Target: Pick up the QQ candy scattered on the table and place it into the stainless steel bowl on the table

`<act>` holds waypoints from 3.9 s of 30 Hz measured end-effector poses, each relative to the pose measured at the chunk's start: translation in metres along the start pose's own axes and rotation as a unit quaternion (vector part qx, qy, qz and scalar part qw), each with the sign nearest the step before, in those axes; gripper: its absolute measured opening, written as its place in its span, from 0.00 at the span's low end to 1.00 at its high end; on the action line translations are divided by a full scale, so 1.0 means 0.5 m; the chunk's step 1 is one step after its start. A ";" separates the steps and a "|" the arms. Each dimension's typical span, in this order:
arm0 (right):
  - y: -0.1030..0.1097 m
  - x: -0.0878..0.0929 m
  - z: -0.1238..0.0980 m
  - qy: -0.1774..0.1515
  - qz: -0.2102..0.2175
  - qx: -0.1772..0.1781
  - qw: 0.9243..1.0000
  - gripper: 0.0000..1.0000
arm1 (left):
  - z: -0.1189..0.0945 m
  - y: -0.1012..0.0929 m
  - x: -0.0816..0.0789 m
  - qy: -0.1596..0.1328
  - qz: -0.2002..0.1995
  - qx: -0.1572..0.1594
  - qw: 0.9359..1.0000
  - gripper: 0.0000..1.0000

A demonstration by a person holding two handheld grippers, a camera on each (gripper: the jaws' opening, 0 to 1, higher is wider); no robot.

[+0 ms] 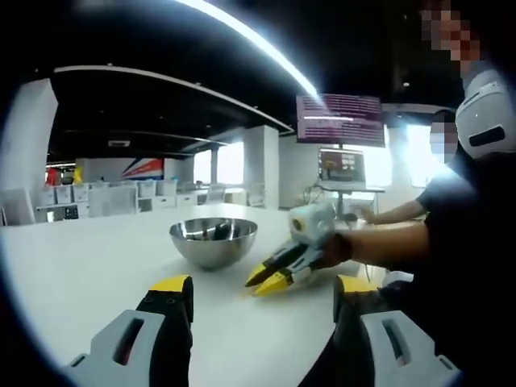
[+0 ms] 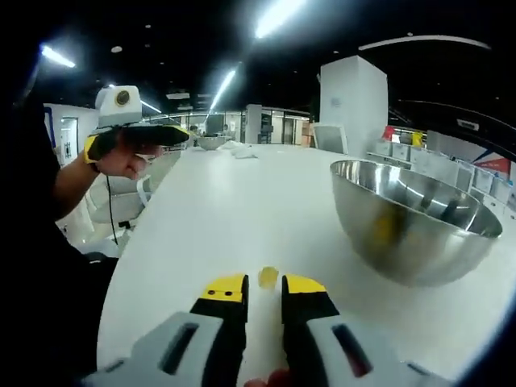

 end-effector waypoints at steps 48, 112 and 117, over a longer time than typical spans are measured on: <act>0.022 -0.125 -0.263 -0.064 -0.001 0.033 0.997 0.09 | 0.036 -0.005 -0.008 0.003 0.007 0.016 1.000 0.71; -0.280 -0.240 -0.107 0.183 -0.188 0.002 0.965 0.09 | 0.023 -0.003 0.002 0.000 -0.005 0.015 1.000 0.71; -0.292 -0.230 -0.092 0.209 -0.193 -0.005 0.959 0.09 | 0.021 -0.001 0.003 -0.002 -0.006 0.014 1.000 0.71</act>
Point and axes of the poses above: the point that each gripper's makers call its tool centre point, and the gripper's own axes: z roughly forward along the fingers, y roughly to its left, x roughly out of its underside, the point moved 2 cm from there along -z, roughly backward along the fingers, and after that the axes turned 5 degrees about -y, right-handed, at the moved point
